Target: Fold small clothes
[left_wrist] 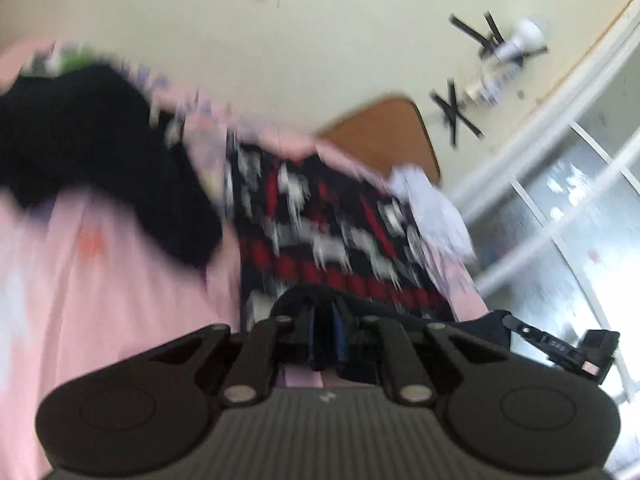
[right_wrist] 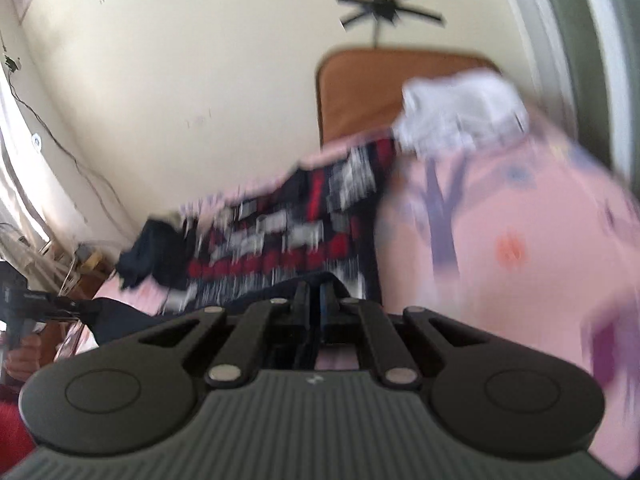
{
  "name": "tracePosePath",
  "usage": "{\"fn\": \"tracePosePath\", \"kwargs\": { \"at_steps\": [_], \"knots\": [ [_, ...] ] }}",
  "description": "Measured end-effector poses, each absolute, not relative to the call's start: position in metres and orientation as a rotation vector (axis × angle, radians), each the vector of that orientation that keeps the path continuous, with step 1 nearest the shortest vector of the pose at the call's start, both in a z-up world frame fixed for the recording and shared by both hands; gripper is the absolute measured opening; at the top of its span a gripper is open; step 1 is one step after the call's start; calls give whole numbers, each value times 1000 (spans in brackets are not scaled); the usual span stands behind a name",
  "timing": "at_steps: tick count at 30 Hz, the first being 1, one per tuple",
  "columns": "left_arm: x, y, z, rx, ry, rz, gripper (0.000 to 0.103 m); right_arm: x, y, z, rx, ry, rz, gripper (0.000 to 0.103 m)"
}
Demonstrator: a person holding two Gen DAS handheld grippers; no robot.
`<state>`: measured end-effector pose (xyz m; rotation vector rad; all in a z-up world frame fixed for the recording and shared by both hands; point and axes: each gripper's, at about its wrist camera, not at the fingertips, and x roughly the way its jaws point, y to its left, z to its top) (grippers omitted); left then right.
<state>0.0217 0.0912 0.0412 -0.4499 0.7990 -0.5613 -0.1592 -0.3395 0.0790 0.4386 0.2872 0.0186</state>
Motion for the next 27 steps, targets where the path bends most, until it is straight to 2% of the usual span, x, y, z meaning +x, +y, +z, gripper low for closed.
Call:
{"fn": "tracePosePath", "kwargs": {
  "at_steps": [1, 2, 3, 4, 5, 7, 8, 10, 13, 15, 16, 18, 19, 20, 24, 27],
  "knots": [
    [46, 86, 42, -446, 782, -501, 23, -137, -348, 84, 441, 271, 2, 7],
    [65, 83, 40, -435, 770, -446, 52, -115, -357, 87, 441, 257, -19, 10],
    [81, 78, 37, -404, 752, -370, 63, -91, -363, 87, 416, 256, -66, 21],
    [90, 75, 31, -379, 756, -289, 65, -71, -366, 86, 372, 282, -149, 31],
    [94, 76, 25, -374, 782, -256, 65, -61, -368, 83, 348, 313, -215, 46],
    [85, 83, 11, -421, 795, -341, 67, -66, -375, 72, 377, 326, -212, 46],
    [78, 86, 5, -425, 796, -362, 73, -76, -377, 65, 412, 317, -169, 46],
    [66, 86, -6, -410, 807, -375, 78, -97, -378, 49, 452, 321, -143, 51],
    [58, 76, -21, -391, 854, -427, 78, -105, -366, 33, 425, 362, -160, 53],
    [56, 64, -26, -358, 863, -464, 74, -102, -355, 28, 403, 355, -163, 53],
    [56, 58, -27, -322, 860, -472, 70, -101, -351, 27, 397, 354, -157, 49],
    [55, 49, -26, -228, 852, -468, 47, -98, -343, 31, 362, 337, -159, 11],
    [57, 44, -26, -180, 860, -455, 18, -97, -340, 32, 346, 337, -161, 11],
    [54, 43, -27, -147, 866, -435, 13, -96, -337, 34, 334, 339, -174, 10],
    [53, 55, -26, -161, 864, -439, 13, -109, -327, 31, 305, 379, -232, 10],
    [56, 55, -35, -176, 858, -428, 23, -116, -331, 9, 374, 414, -241, 12]
  ]
}}
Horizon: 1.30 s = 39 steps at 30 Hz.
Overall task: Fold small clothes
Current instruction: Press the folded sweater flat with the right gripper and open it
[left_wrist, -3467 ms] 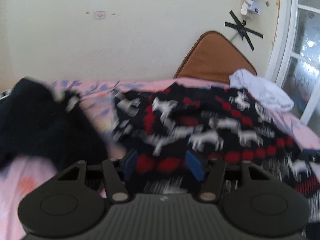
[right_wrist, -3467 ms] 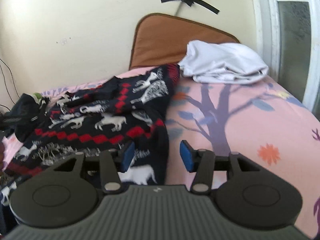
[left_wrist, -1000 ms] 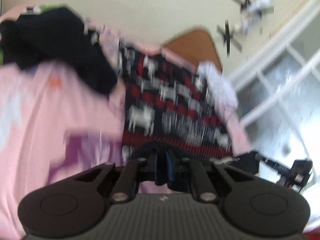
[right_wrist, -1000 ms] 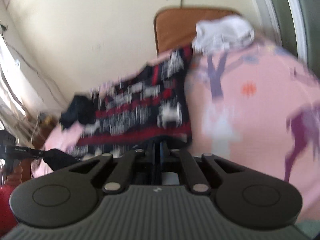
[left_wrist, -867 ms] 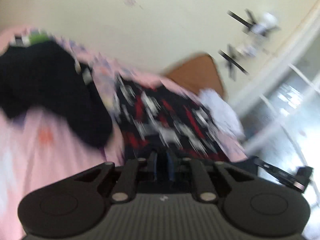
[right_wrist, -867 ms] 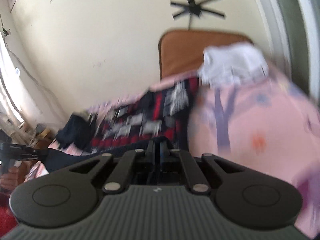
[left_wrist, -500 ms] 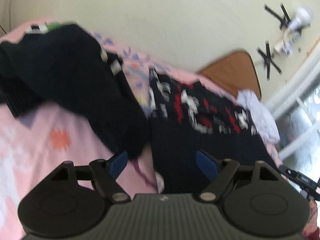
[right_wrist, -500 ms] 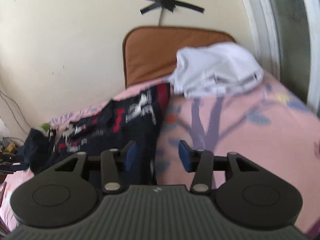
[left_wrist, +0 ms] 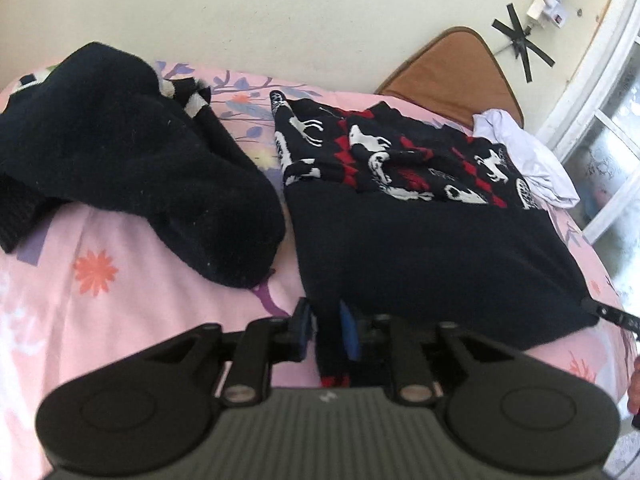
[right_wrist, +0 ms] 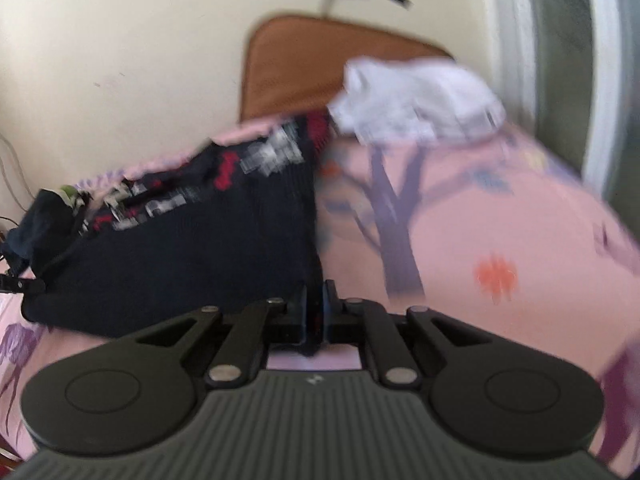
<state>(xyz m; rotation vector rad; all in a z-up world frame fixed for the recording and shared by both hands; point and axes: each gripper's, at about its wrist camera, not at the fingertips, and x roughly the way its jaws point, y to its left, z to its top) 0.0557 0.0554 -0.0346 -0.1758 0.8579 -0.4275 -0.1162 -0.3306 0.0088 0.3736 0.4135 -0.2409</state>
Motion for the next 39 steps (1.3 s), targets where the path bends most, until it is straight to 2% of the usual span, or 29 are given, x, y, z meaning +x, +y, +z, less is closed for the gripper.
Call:
{"fn": "tracePosePath", "kwargs": {
  "at_steps": [1, 3, 4, 8, 13, 19, 20, 21, 22, 23, 25, 28, 31, 34, 39],
  "knots": [
    [55, 54, -34, -165, 854, -415, 28, -116, -330, 8, 375, 404, -251, 13],
    [51, 54, -27, -142, 834, -396, 34, -116, -330, 19, 352, 394, -288, 38],
    [48, 55, -22, -141, 808, -387, 35, -119, -330, 26, 336, 366, -301, 42],
    [40, 67, 10, -210, 665, -368, 39, -117, -323, 62, 259, 254, -295, 44],
    [64, 43, 23, -243, 581, -454, 45, -68, -295, 69, 193, 242, -210, 58],
    [109, -5, -17, -191, 671, -492, 45, -10, -301, 46, 259, 367, -180, 55],
    [112, -8, -26, -170, 681, -473, 45, -9, -310, 43, 256, 366, -218, 48],
    [114, -9, -34, -153, 690, -452, 45, -12, -316, 41, 257, 366, -259, 37],
    [115, -10, -42, -145, 694, -436, 43, -15, -324, 37, 270, 371, -304, 38],
    [111, -10, -45, -136, 650, -432, 44, -21, -335, 32, 310, 364, -305, 44],
    [106, -16, -45, -83, 634, -424, 44, -35, -349, 22, 418, 296, -248, 43],
    [100, -25, -46, -14, 622, -417, 50, -39, -351, 19, 461, 271, -244, 43],
    [99, -28, -45, 13, 619, -414, 53, -39, -345, 21, 434, 259, -260, 44],
    [100, -26, -45, -6, 622, -418, 53, -43, -337, 24, 375, 239, -311, 55],
    [101, -24, -45, -19, 626, -426, 56, -44, -333, 23, 342, 211, -343, 55]
  ]
}}
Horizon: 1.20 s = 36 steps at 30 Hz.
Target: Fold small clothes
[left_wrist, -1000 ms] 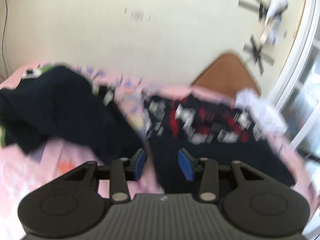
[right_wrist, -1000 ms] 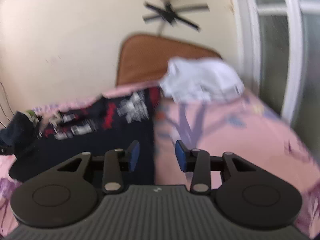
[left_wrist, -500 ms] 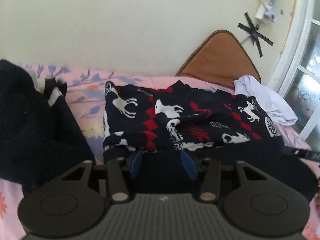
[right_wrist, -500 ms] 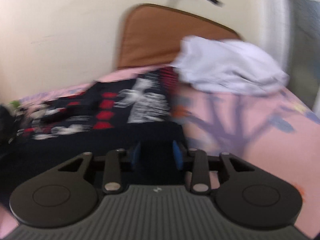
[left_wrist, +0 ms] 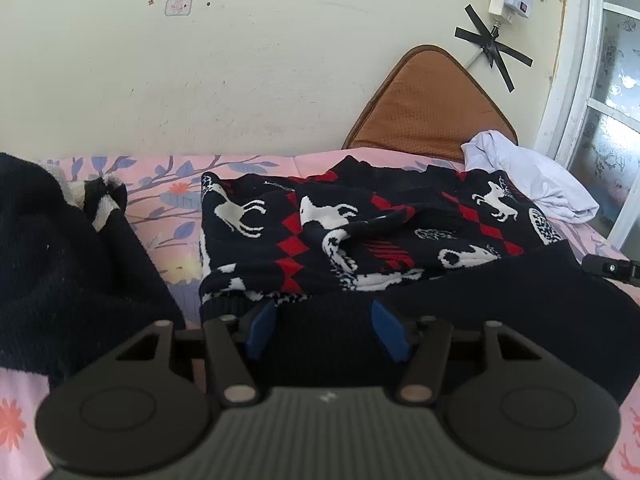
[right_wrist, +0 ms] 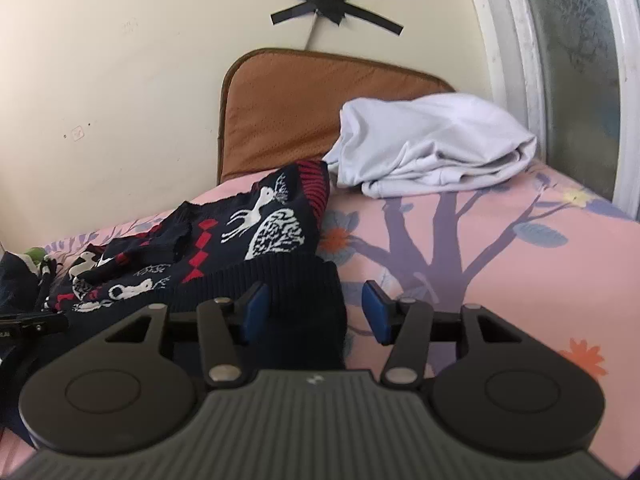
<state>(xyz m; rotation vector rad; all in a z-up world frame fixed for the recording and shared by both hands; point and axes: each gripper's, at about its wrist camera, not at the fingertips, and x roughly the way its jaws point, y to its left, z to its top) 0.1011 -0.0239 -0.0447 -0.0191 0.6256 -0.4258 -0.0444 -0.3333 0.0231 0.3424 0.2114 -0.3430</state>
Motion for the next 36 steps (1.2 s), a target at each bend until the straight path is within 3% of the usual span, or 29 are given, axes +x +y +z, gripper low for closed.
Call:
{"fn": "tracePosePath", "kwargs": {
  "at_steps": [28, 36],
  "knots": [
    [99, -24, -45, 1, 631, -444, 64, -54, -311, 36, 352, 170, -421, 56],
    [99, -25, -45, 10, 636, -448, 66, -33, -285, 34, 299, 258, -279, 56]
  ]
}}
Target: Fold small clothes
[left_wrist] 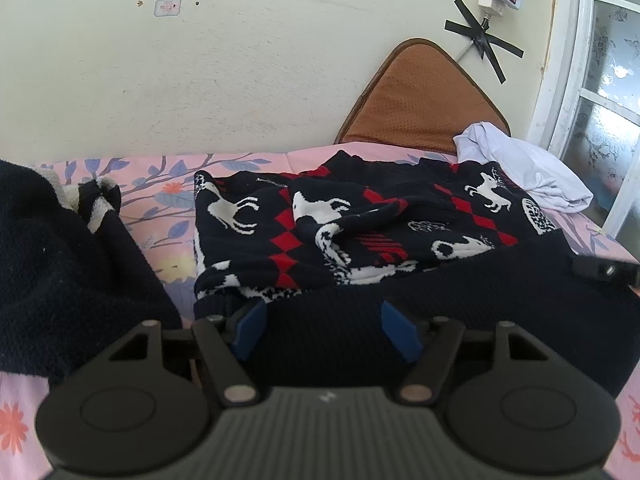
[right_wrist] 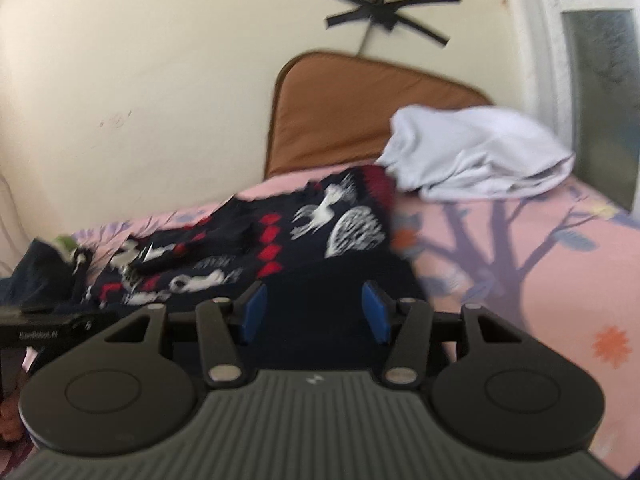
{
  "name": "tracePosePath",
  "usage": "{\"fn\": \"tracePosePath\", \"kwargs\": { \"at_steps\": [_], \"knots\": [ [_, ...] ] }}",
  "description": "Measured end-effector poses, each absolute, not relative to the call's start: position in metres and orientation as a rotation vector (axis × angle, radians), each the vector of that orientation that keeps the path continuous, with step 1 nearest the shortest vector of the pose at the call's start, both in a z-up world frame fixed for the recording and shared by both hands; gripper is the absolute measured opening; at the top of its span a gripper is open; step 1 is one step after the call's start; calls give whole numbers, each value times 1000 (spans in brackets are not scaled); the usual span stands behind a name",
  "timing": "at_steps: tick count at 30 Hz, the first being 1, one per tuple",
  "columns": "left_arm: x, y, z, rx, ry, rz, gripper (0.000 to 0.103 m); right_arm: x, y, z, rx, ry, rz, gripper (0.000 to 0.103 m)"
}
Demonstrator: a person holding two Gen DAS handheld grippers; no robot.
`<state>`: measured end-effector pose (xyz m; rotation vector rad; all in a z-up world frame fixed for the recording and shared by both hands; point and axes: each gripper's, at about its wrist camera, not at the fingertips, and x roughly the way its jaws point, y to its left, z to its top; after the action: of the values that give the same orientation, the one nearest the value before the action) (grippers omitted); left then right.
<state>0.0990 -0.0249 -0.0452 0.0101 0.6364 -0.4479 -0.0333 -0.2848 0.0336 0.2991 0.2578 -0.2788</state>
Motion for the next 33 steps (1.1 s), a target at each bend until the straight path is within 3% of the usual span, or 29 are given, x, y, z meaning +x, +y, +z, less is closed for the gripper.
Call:
{"fn": "tracePosePath", "kwargs": {
  "at_steps": [24, 33],
  "knots": [
    [99, -28, -46, 32, 643, -450, 70, -33, -289, 21, 313, 246, -273, 56],
    [101, -31, -46, 59, 661, -471, 79, -33, -289, 21, 314, 244, -269, 56]
  ]
}}
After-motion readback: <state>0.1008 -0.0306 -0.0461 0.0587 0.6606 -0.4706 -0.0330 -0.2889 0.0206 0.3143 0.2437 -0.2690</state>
